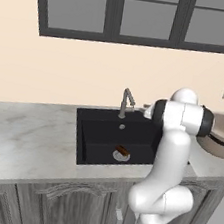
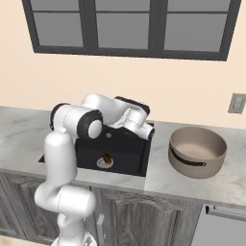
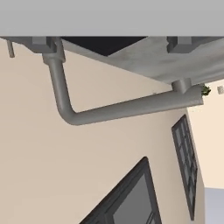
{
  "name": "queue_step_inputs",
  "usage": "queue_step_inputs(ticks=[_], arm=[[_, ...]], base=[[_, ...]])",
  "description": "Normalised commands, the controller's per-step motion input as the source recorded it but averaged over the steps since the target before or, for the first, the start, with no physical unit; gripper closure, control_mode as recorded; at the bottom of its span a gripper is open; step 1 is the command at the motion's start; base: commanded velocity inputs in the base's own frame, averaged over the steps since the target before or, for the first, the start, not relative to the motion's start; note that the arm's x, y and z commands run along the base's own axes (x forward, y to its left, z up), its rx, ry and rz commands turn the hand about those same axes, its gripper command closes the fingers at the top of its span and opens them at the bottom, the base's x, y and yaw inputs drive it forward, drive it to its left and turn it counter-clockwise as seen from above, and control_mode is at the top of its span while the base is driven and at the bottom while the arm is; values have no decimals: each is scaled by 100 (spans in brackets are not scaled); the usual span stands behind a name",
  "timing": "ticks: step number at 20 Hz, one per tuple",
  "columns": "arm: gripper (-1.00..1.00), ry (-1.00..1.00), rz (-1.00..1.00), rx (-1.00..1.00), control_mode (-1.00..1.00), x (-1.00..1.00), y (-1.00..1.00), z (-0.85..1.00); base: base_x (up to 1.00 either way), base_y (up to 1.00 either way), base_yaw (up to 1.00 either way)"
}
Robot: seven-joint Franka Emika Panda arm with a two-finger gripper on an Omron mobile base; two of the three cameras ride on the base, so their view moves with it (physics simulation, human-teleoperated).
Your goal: Dump the sweet potato from the pot into the sink. Then turn on the water and wash the sweet potato. Then turn off the water and put the sweet potato back in the pot.
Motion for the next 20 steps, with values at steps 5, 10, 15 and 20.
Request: queue_step_inputs(ticks=[5,10,15,20], arm=[[-100,0,-5,0,-100,39,3,-14],[-100,0,-5,0,-100,37,4,-20],[-100,0,-5,0,-100,27,11,-14],[-100,0,-6,0,-100,29,8,-13]], base=[[0,0,0],[0,0,0],[0,0,0],[0,0,0]])
